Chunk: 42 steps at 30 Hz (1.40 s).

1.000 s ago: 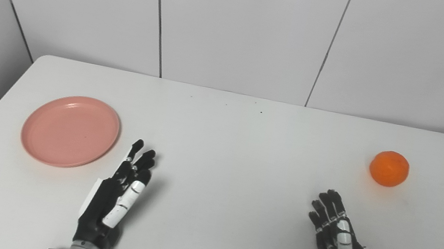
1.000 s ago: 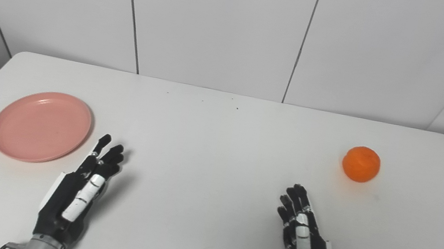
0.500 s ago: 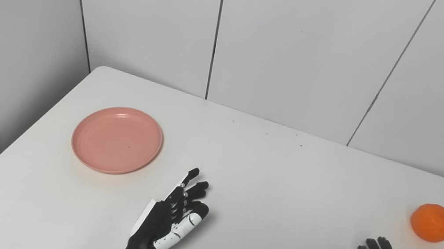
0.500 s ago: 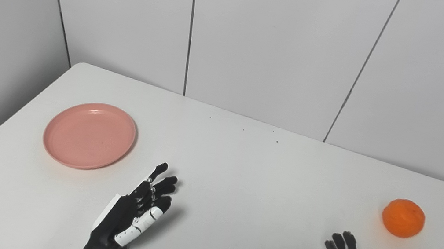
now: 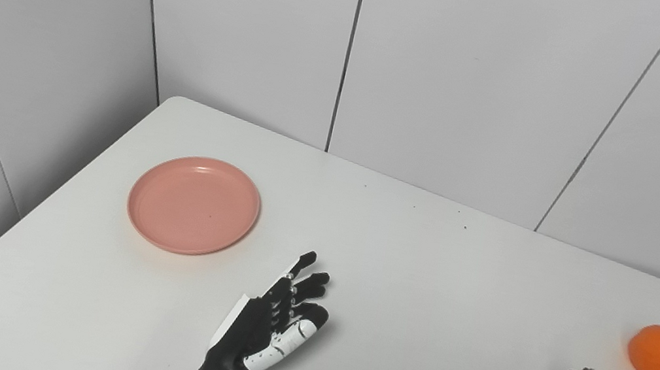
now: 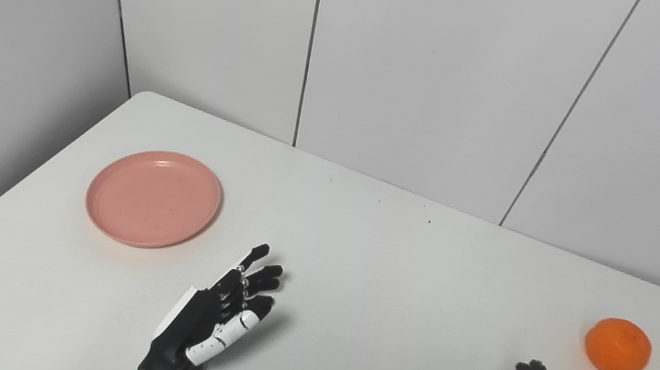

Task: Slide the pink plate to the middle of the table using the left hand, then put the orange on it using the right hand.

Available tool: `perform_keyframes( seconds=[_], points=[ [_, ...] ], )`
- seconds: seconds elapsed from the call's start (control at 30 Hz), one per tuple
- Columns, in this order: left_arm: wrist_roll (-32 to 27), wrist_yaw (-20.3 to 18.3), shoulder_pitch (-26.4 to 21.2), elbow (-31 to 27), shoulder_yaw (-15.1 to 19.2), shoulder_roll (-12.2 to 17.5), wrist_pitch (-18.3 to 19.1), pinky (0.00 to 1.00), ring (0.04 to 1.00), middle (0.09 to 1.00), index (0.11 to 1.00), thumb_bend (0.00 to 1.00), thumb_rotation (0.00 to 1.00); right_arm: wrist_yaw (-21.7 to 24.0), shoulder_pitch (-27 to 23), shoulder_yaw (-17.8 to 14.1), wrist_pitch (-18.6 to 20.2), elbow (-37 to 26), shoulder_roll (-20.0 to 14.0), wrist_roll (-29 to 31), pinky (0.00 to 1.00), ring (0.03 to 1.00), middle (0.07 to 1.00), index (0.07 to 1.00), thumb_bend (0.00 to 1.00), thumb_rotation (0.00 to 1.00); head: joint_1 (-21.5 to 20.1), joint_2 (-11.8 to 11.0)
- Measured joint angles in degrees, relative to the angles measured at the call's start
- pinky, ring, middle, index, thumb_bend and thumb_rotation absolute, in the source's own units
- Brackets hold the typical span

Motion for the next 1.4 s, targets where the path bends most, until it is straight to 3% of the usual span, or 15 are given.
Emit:
perform_keyframes(
  seconds=[0.27, 0.57, 0.8, 0.97, 1.2, 1.3, 1.4],
  points=[
    [-3.5, 0.0, -0.8, 0.5, 2.6, 0.3, 0.0, 0.84, 0.880, 0.886, 0.909, 0.74, 0.59, -0.1, -1.1, -0.1, -0.2, 0.9, 0.2, -1.0, 1.00, 0.965, 0.951, 0.961, 0.66, 0.90, 0.1, -0.4],
    [-5.2, -0.5, -3.7, -1.9, 5.1, 1.5, 1.4, 0.90, 0.925, 0.912, 0.932, 0.82, 0.69, -0.1, -2.5, -0.7, -0.8, 2.3, 0.2, -2.2, 1.00, 0.949, 0.932, 0.945, 0.67, 0.88, -0.2, -1.1],
    [-9.0, -0.8, -11.0, -6.1, 8.4, 6.6, 3.4, 0.90, 0.926, 0.914, 0.950, 0.90, 0.72, -0.1, -2.8, -0.7, -1.0, 2.8, 0.4, -2.7, 1.00, 0.941, 0.927, 0.929, 0.67, 0.83, -0.7, -1.8],
    [-13.4, -2.0, -15.6, -5.7, 11.0, 10.6, 3.8, 0.89, 0.941, 0.918, 0.937, 0.87, 0.75, -0.1, -3.5, -0.8, -1.1, 3.5, 0.6, -2.8, 1.00, 0.936, 0.919, 0.922, 0.66, 0.81, -0.9, -1.9],
    [-18.0, -3.4, -21.9, -7.4, 13.5, 16.1, 7.9, 0.86, 0.933, 0.906, 0.919, 0.87, 0.73, -0.1, -3.8, -0.9, -1.1, 3.8, 0.6, -2.8, 0.99, 0.937, 0.919, 0.922, 0.65, 0.79, -1.1, -2.2],
    [-18.6, -3.4, -24.6, -6.9, 15.4, 18.0, 8.4, 0.90, 0.936, 0.915, 0.923, 0.88, 0.73, 0.0, -3.9, -0.9, -1.1, 3.8, 0.6, -2.8, 0.99, 0.933, 0.914, 0.922, 0.66, 0.78, -1.1, -2.3],
    [-18.4, -3.4, -26.3, -4.1, 16.8, 19.7, 8.3, 0.84, 0.915, 0.902, 0.909, 0.90, 0.74, 0.0, -3.9, -0.9, -1.1, 3.8, 0.7, -2.8, 0.98, 0.925, 0.903, 0.917, 0.66, 0.77, -1.0, -2.2]
  ],
)
